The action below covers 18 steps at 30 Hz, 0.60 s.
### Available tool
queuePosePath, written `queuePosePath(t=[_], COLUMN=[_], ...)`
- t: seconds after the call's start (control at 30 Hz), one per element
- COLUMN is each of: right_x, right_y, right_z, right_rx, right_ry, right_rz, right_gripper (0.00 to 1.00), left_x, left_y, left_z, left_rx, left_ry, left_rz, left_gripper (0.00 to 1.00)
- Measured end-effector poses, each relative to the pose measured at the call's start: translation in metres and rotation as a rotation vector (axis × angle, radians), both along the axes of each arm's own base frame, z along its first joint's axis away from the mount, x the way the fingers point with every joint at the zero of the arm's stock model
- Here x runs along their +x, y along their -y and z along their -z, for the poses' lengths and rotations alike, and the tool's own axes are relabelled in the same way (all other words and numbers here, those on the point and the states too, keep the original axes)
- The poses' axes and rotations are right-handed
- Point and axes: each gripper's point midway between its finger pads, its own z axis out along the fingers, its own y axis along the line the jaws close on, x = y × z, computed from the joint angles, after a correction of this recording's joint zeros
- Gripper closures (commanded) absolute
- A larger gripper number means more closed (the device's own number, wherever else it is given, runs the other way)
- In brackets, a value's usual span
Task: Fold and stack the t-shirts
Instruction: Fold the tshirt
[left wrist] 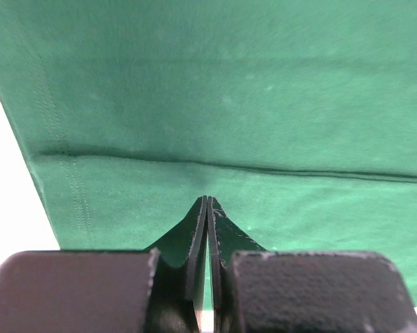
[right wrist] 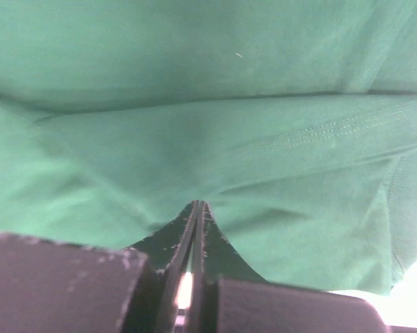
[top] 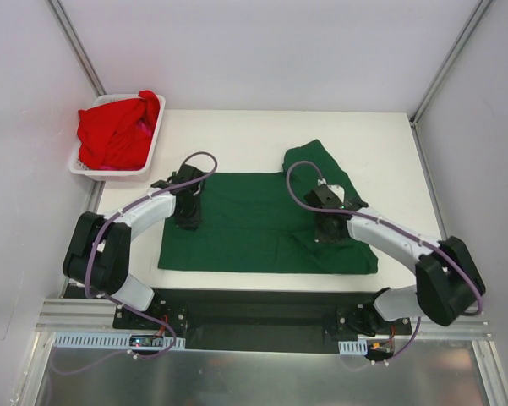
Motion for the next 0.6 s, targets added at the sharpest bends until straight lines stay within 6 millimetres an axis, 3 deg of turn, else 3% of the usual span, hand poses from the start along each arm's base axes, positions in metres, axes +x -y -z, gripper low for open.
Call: queuePosePath(t=[0.17,0.3,0.43,0.6], right_x=[0.010,0.018,0.016,0.009], right_y=[-0.009,-0.012,-0.008,0.006], right_z=[-0.056,-0.092,-0.090,-0.075], right_rx=[0.076,0.127,0.108,0.049], right_ry=[0.156,0.253,0.249,0.222], right_rz=[-0.045,-0.056,-0.053,-0.023], right_gripper=[0.69,0.61,0.53,0.51], left_x=[0.011,0.017,0.016,0.010], left_y=[0.004,0.009,0.020,0.052], left_z=[-0.022,-0.035,-0.037,-0.044], left_rx=[-0.033,-0.069,-0.121,-0.254], left_ry=[0.095,0.150,0.170,0.201], left_rz=[0.006,0.014,0.042,0.124], left_gripper=[1.00,0.98,0.84,0.78])
